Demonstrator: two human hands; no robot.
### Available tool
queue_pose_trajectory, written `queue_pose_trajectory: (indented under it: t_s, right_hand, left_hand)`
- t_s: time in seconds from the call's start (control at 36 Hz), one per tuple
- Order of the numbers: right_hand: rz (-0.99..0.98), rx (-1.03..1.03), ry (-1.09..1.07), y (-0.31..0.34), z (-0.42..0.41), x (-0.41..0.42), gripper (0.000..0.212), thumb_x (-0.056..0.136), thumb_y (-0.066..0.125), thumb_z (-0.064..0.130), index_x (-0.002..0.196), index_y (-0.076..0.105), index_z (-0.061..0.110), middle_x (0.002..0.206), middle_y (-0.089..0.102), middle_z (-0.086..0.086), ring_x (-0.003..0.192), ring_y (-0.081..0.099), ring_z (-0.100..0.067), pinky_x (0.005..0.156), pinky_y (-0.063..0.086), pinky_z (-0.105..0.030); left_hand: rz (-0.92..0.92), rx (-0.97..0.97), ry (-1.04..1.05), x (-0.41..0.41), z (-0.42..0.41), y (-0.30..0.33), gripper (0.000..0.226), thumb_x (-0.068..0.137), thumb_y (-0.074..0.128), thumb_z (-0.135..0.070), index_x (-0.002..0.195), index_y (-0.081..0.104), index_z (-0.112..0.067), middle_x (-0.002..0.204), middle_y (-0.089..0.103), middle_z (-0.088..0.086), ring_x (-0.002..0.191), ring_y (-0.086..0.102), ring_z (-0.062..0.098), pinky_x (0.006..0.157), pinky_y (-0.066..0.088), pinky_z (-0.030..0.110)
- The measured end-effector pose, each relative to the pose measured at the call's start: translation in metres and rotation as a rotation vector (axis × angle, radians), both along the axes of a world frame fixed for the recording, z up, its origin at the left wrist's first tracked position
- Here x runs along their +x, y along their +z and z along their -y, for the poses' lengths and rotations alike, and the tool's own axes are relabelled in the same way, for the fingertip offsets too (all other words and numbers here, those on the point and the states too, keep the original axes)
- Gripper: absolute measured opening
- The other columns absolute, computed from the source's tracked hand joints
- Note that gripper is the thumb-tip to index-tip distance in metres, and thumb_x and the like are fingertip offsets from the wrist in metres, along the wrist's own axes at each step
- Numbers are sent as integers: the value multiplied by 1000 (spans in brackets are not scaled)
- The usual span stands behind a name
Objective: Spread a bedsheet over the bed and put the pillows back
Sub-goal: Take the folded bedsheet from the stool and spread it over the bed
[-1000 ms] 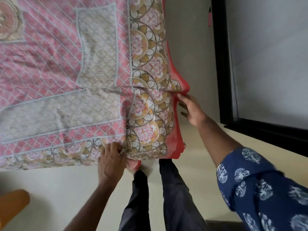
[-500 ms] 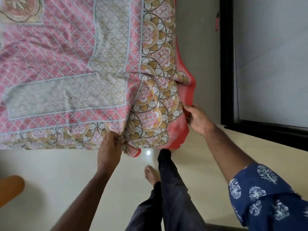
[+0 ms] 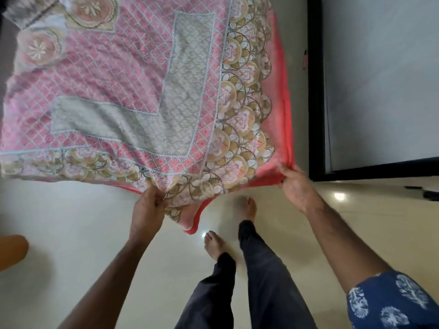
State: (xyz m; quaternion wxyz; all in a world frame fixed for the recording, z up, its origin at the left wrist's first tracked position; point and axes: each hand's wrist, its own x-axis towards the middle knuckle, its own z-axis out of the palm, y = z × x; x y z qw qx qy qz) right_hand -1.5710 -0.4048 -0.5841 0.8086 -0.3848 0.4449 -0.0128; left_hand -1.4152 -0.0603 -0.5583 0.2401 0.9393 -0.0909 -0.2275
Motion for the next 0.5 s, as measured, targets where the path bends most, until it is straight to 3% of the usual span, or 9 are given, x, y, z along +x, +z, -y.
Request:
queue_pose_trajectory:
  t_s: [0.06,0.17,0.31,0.42,0.5]
  right_hand:
    - [-4,-7,-34,6,-4,-20,26,99,54,11,120,65,22,119,72,-1,113,67,-18,102,53,-36]
    - [-132,-208,104,9,-17,-54,27,92,62,29,119,65,31,113,75,8,115,66,-17,99,54,-42]
    - [-172,-373,141,-5,-15,-83,27,100,61,22,127,58,28,116,68,9,106,65,-4,77,59,-20]
    - [-164,-425,159,-18,-16,-101,26,99,64,19,123,60,28,111,70,11,96,69,6,77,58,-16]
    - [-164,-455,143,-26,-11,-104,24,97,66,18,120,63,24,109,72,7,95,71,3,81,59,-20]
  left_hand:
    - [5,12,11,-9,-10,1,17,86,65,6,90,57,-9,85,61,5,80,55,26,70,36,31]
    - [-2,38,13,-24,-10,-4,15,85,62,8,94,62,-5,90,63,7,82,54,25,73,39,32]
    - [-7,87,-42,-57,-9,-20,23,83,62,10,87,56,-12,88,61,6,80,55,29,68,43,36]
    - [-26,151,6,-79,-12,-29,19,83,64,9,86,57,-9,87,61,7,80,57,32,68,45,39]
    - [-18,160,22,-86,-8,-30,21,85,67,5,83,54,-11,84,59,5,78,53,30,68,40,37]
